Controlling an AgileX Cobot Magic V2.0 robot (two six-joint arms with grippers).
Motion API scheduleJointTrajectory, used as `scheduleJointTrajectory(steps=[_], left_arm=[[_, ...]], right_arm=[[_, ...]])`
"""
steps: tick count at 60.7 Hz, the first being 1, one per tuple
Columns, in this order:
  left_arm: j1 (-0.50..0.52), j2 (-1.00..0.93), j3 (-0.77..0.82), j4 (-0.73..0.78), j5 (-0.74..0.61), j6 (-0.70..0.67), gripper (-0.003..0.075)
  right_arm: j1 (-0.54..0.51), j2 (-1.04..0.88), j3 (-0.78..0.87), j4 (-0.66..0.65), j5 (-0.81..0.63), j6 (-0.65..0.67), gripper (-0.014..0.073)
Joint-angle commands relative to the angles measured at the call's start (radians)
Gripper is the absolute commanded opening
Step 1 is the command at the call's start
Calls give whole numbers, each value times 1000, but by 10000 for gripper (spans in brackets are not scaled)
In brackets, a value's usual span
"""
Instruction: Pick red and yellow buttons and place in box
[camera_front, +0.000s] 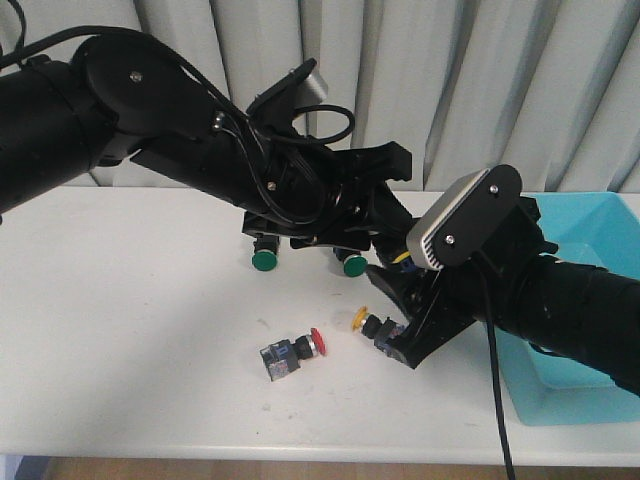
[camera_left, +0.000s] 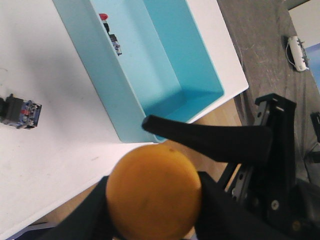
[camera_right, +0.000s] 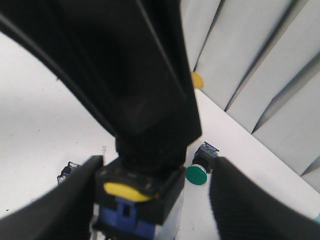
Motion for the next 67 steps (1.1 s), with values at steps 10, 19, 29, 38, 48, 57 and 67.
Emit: scheduleJointTrajectory(steps=[10,19,29,38,48,57,67], left_arm=[[-15,-55,-26,-55,-28,57,-4],[-15,-55,-26,-56,-27,146,20],[-15,-52,-26,-56,-9,263,127],[-15,-52,-26,-56,0,364,313],[-15,-54,-26,-56,17,411,496],[-14,-55,-26,-5,40,548,535],[-14,-55,-26,280,32,512,442]], right_arm=[[-1,-17,-35,23,-18,-4,-15],[-1,-17,-35,24,-24,-3,-7],[-1,-17,-35,24,-51,-2,-4],[-1,-17,-35,38,-118,3,-3],[-1,-17,-35,102,-248,5,0],[-1,-17,-52,128,-405,5,1],[-2,-17,-117,151,-542,4,4]])
